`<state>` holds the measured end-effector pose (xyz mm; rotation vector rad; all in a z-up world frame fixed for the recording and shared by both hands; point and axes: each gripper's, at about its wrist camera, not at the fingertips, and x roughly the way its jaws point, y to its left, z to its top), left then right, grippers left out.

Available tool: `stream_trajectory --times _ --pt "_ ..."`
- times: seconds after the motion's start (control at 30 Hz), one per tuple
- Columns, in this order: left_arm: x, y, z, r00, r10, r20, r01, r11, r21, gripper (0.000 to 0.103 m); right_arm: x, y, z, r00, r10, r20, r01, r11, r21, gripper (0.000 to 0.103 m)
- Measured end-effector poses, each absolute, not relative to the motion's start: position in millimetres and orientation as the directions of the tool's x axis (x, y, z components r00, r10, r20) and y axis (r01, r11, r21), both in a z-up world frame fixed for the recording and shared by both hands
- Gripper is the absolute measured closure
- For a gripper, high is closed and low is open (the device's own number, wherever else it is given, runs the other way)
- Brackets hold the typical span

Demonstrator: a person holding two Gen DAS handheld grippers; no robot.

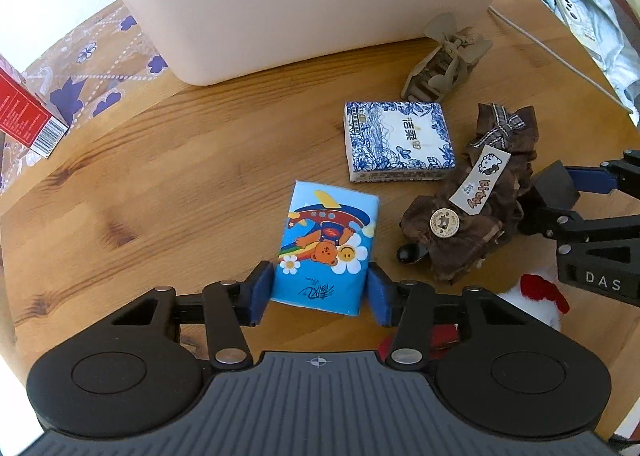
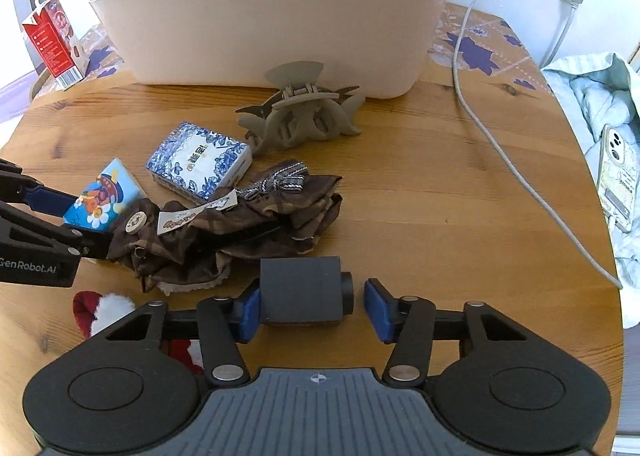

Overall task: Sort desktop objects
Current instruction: 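Grasp the blue tissue pack with the left tool while the right tool grasps the black box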

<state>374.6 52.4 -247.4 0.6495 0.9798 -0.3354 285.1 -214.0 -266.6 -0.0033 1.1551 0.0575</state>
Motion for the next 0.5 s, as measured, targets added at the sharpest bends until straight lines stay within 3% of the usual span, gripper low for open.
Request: stream_trajectory --times 0.5 --pt "369 62 -242 0.542 0.019 -0.840 0.559 0.738 0.377 0.054 270 -223 -261 0.404 0.040 -0.914 -0.016 0.999 0.037 0.062"
